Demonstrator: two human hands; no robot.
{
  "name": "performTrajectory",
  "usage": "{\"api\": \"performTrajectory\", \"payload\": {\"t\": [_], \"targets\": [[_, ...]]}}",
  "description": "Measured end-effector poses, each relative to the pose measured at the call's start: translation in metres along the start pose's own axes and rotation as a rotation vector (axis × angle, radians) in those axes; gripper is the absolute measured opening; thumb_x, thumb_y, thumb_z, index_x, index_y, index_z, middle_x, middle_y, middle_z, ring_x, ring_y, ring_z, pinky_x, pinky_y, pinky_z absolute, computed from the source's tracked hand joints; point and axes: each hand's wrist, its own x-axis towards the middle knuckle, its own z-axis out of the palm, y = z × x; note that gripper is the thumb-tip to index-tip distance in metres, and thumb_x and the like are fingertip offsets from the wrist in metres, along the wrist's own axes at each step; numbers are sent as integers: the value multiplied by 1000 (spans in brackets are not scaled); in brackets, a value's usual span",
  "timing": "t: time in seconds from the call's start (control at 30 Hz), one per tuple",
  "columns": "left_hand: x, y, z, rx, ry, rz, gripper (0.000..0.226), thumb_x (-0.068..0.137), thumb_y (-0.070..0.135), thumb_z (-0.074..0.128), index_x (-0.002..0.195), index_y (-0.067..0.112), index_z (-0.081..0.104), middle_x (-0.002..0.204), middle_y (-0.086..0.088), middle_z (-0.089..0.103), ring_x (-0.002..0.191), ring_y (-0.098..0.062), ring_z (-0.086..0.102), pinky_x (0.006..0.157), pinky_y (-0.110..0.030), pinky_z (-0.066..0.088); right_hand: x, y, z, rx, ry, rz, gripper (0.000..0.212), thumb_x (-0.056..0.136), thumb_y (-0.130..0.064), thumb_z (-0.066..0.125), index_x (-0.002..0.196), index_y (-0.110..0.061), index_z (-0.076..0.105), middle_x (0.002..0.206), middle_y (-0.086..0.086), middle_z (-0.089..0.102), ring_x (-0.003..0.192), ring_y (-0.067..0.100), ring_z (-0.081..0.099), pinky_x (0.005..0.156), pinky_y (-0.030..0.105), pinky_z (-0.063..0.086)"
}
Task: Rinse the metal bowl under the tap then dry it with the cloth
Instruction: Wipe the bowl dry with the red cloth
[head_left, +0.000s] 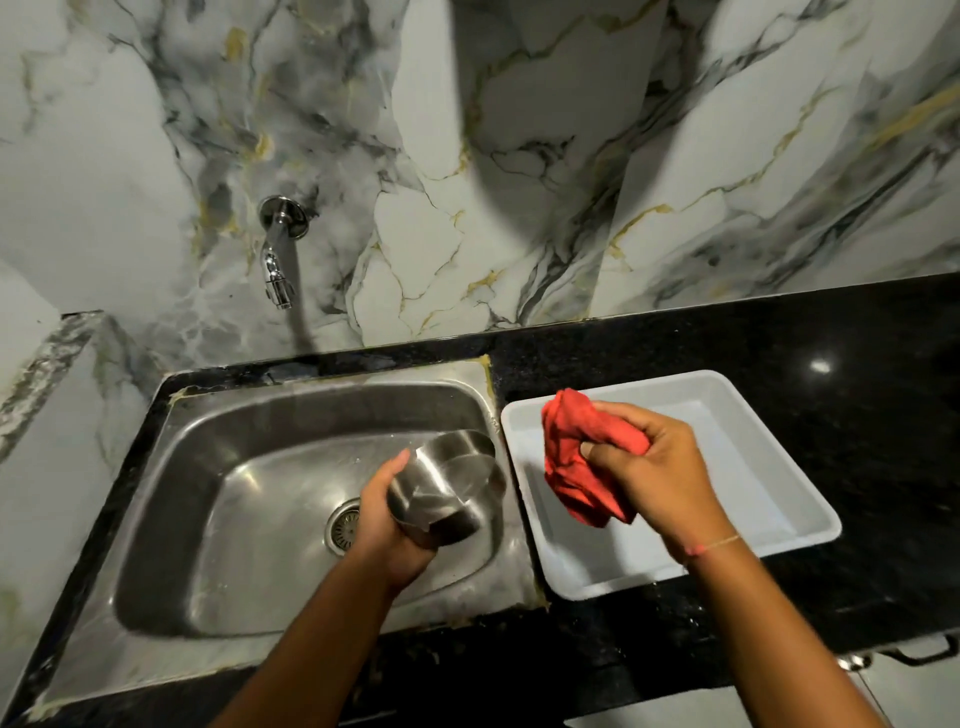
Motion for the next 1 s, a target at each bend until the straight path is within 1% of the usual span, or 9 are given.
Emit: {"api": "performTrajectory", "payload": {"t": [0.1, 0.2, 0.3, 0.37, 0.5, 0.63, 0.77, 0.9, 1.0], "targets": [[6, -9, 11, 64, 33, 26, 33, 98, 33, 48, 102, 10, 72, 75, -13, 79, 62, -27, 77, 52, -40, 61, 1, 15, 27, -22, -9, 24, 49, 83, 16, 61, 77, -30, 78, 73, 31, 68, 57, 21, 61, 49, 21, 53], [10, -18, 21, 83, 52, 48, 38, 101, 32, 41, 94, 10, 71, 72, -11, 79, 61, -26, 75, 45, -40, 60, 11, 38, 41, -107, 17, 69, 22, 89, -12, 70, 92, -30, 81, 56, 13, 64, 47, 20, 56, 49, 33, 53], [13, -15, 27, 6, 147, 114, 36, 100, 32, 41, 99, 9, 69, 90, -13, 76, 73, -27, 72, 64, -42, 64, 1, 59, 53, -267, 76, -39, 31, 86, -22, 67, 115, -30, 75, 90, -7, 80, 76, 14, 73, 72, 34, 60], [15, -12, 30, -6, 162, 141, 33, 98, 31, 43, 97, 11, 69, 108, -17, 69, 87, -30, 68, 90, -50, 57, -15, 67, 62, -376, 154, -145, 36, 84, -22, 65, 120, -24, 74, 110, -4, 78, 98, 13, 73, 91, 30, 59], [7, -8, 32, 116, 110, 111, 32, 95, 32, 50, 90, 11, 74, 84, -11, 76, 73, -28, 72, 75, -44, 58, -11, 71, 59, -281, 326, -144, 35, 85, -4, 68, 116, -19, 75, 105, -4, 79, 90, 13, 75, 87, 31, 60], [10, -1, 29, 223, 143, 81, 39, 101, 38, 51, 119, 7, 66, 109, -19, 77, 95, -35, 74, 84, -49, 58, 9, 63, 51, -143, 168, -92, 31, 90, -5, 68, 115, -20, 76, 93, -2, 77, 70, 5, 64, 76, 34, 58], [14, -1, 38, 89, 216, 135, 44, 103, 37, 47, 134, 6, 56, 130, -19, 66, 110, -34, 66, 82, -49, 57, -10, 73, 66, -329, 280, -234, 34, 86, -11, 67, 118, -14, 74, 106, 1, 79, 91, 12, 74, 86, 31, 61], [15, 0, 35, 56, 193, 107, 49, 101, 44, 46, 133, 10, 59, 129, -22, 67, 117, -38, 65, 98, -59, 52, -29, 84, 80, -424, 372, -291, 40, 77, -8, 71, 117, -11, 73, 95, 7, 80, 80, 16, 74, 75, 22, 58], [14, 7, 24, 180, 177, 90, 48, 100, 45, 47, 132, 12, 60, 126, -16, 70, 114, -35, 66, 83, -50, 59, -7, 79, 66, -250, 366, -187, 32, 87, -6, 68, 118, -12, 74, 105, 0, 78, 94, 15, 76, 85, 26, 61]]}}
